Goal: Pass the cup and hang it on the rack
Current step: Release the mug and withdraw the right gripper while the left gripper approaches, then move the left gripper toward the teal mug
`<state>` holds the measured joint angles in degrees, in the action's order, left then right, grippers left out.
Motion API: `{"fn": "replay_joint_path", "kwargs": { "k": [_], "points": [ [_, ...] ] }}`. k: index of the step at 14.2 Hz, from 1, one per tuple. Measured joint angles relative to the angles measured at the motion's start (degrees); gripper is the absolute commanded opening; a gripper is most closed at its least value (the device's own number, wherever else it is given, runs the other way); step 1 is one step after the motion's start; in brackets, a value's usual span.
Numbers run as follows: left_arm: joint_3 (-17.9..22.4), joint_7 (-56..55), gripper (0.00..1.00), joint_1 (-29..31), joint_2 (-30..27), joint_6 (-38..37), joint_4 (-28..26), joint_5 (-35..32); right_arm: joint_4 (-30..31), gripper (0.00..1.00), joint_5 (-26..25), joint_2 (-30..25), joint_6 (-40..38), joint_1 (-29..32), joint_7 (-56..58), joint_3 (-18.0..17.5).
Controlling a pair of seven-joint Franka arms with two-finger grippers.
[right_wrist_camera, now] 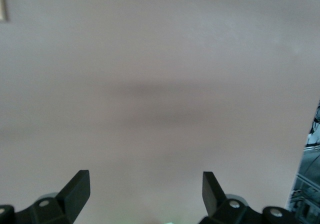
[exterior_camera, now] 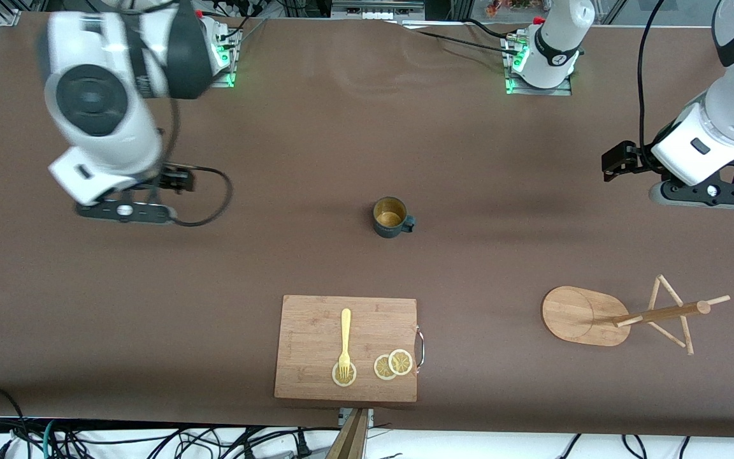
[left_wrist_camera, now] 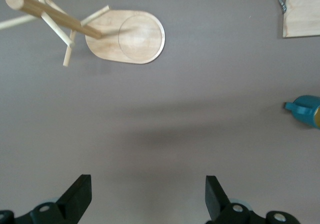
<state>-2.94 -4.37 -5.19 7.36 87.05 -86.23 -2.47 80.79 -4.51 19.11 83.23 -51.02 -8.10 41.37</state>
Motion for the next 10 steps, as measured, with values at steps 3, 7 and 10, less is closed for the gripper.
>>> {"fn": "replay_joint_path", "kwargs": {
  "k": [3, 7, 10],
  "points": [
    [0.4, 0.0, 1.00, 1.3, -5.9, 7.2, -11.7, 0.0, 0.4, 0.99, 4.1, -2.4, -2.0, 2.4, 9.0, 5.2],
    [0.6, 0.1, 1.00, 3.4, -13.1, 25.2, -31.8, 0.0, 2.2, 0.99, 13.6, -2.4, -2.2, 14.2, 19.7, 2.1],
    [0.6, 0.1, 1.00, 4.5, -14.0, 38.3, -43.2, 0.1, 2.3, 0.99, 12.8, -3.4, -1.9, 26.6, 22.6, -10.4]
  ]
}}
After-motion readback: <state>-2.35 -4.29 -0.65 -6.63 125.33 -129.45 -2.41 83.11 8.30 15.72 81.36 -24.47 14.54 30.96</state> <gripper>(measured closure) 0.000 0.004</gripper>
